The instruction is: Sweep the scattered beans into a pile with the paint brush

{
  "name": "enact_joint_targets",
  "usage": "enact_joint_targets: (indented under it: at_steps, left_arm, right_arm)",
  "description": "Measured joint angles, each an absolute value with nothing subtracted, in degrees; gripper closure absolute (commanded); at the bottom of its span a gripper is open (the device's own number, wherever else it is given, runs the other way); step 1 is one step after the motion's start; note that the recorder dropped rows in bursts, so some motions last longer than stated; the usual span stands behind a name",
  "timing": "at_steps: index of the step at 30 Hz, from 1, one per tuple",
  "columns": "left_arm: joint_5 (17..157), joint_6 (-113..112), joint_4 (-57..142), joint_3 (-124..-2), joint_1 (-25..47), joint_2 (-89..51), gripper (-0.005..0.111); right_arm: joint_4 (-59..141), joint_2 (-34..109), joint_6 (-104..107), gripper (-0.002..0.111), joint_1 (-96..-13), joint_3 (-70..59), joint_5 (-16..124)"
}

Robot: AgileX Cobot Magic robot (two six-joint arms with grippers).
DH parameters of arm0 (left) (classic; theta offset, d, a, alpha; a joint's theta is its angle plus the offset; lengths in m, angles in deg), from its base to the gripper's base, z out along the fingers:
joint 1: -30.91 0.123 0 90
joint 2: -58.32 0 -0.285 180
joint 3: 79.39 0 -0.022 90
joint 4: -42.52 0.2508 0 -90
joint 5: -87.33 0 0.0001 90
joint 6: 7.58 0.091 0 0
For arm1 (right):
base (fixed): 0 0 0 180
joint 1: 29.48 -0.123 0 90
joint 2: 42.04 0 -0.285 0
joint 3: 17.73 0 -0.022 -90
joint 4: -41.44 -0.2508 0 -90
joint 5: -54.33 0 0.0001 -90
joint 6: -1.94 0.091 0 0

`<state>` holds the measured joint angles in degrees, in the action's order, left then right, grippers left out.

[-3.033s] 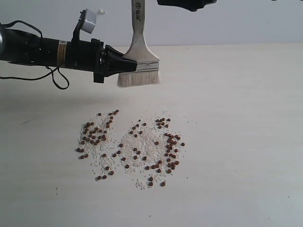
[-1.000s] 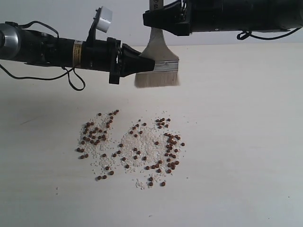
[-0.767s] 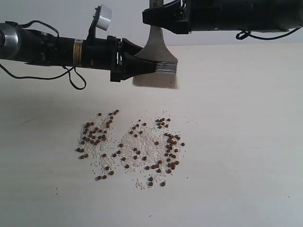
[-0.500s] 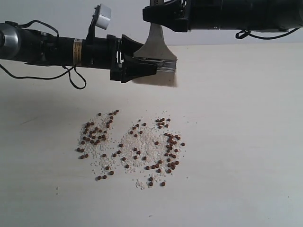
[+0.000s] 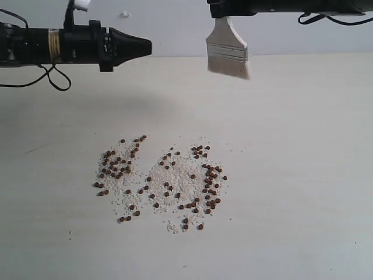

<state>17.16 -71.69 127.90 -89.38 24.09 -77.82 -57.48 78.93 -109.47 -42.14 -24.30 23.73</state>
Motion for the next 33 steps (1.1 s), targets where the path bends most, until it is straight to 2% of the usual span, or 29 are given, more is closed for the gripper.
enact_joint_targets:
  at_steps: [6,13,18,22,26,27,29,33]
  left_arm:
    - [22.8,-77.4,128.3,-87.9,26.3,-74.6,0.107]
    - [49.2,-76.3,119.8,-76.4,26.3,-65.3,0.107]
    - [61.6,-62.6,101.2,-65.6,26.3,-54.5,0.107]
    - [61.6,-40.2,74.8,-54.8,26.3,-44.0,0.107]
    - [55.2,-23.8,56.2,-43.6,26.3,-33.8,0.107]
    - [51.7,-19.1,50.8,-37.5,26.3,-27.8,0.107]
    - [48.8,-15.3,47.9,-29.8,26.3,-19.6,0.107]
    - [47.5,-11.5,45.8,-23.4,26.3,-8.9,0.107]
  right_arm:
    - [-57.7,76.1,-110.0,0.108,-46.6,-24.3,31.1]
    - [-57.9,73.8,-108.1,0.108,-48.7,-24.3,33.9]
    - [-57.8,73.7,-102.8,0.108,-48.7,-24.3,36.5]
    - [-52.3,73.5,-95.1,0.108,-48.7,-24.3,36.6]
    - [-44.6,73.4,-87.6,0.108,-48.7,-24.3,36.6]
    - [-41.0,73.3,-83.6,0.108,-48.7,-24.3,36.4]
    - [-38.9,72.8,-80.3,0.108,-48.7,-24.3,35.2]
    - [-38.1,71.7,-79.1,0.108,-48.7,-24.3,31.9]
